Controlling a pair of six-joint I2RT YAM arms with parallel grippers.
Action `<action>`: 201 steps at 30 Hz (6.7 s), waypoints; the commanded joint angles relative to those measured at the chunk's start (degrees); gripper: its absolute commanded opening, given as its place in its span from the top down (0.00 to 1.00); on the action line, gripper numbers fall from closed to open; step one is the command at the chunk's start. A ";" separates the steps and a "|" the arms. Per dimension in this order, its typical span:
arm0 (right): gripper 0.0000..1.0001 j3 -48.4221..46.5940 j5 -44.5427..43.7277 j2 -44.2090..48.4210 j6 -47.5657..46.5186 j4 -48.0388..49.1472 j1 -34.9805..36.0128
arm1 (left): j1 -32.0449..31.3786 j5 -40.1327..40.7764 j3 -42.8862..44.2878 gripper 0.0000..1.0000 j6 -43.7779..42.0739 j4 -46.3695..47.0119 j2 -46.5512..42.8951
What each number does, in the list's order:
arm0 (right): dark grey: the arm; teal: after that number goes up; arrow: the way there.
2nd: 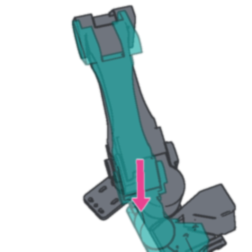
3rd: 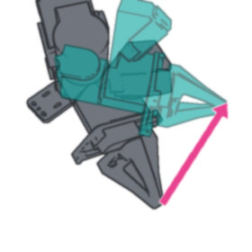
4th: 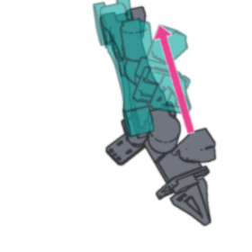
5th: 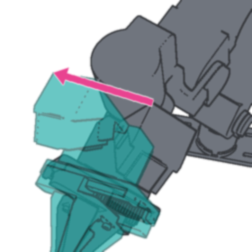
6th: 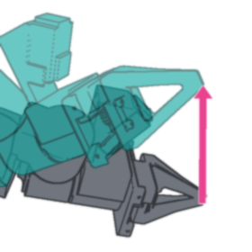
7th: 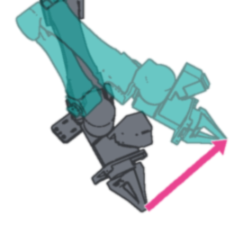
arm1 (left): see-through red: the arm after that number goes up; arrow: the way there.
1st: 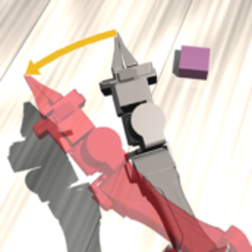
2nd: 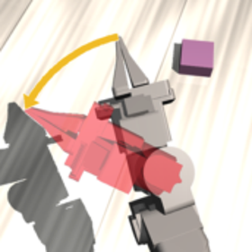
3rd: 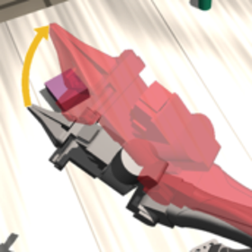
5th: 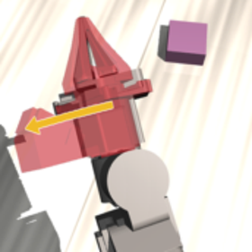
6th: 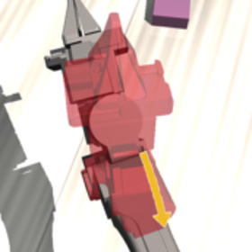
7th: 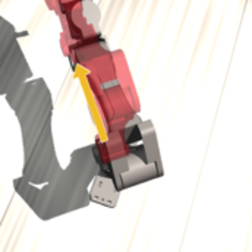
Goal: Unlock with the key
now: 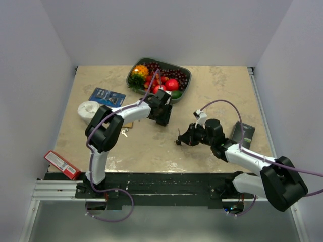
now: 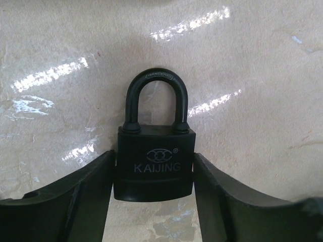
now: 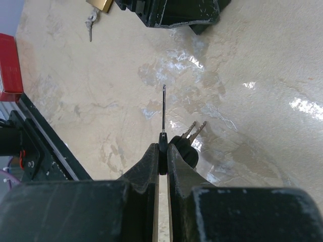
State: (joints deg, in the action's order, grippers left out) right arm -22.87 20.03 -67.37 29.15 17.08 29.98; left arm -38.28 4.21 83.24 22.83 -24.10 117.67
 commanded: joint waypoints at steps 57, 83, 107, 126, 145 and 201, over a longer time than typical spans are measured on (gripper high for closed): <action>1.00 -6.75 -5.27 -9.00 3.81 1.11 7.55 | -1.27 -9.83 -38.51 1.00 41.24 55.92 -23.71; 1.00 -7.18 -2.89 -13.22 5.39 5.86 7.47 | -2.24 -8.78 -37.54 1.00 39.66 54.16 -25.03; 1.00 -7.10 -3.77 -12.70 7.59 7.26 5.88 | -2.59 -8.34 -38.77 1.00 39.40 54.16 -26.52; 1.00 -4.55 -4.65 -9.97 10.49 11.21 2.55 | -3.11 -7.81 -39.38 1.00 39.40 54.51 -26.79; 1.00 -5.69 -3.07 -11.99 12.07 14.82 -1.15 | -6.98 -4.39 -41.23 1.00 37.03 55.83 -26.26; 1.00 -0.24 -3.08 -6.10 5.39 28.88 -4.14 | -10.67 -15.10 -45.71 1.00 33.95 66.72 -25.99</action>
State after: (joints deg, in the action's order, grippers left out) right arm -22.13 21.47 -76.20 33.78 34.98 28.84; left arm -46.59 -0.27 40.07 58.70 36.16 94.80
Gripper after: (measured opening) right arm 0.077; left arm 0.617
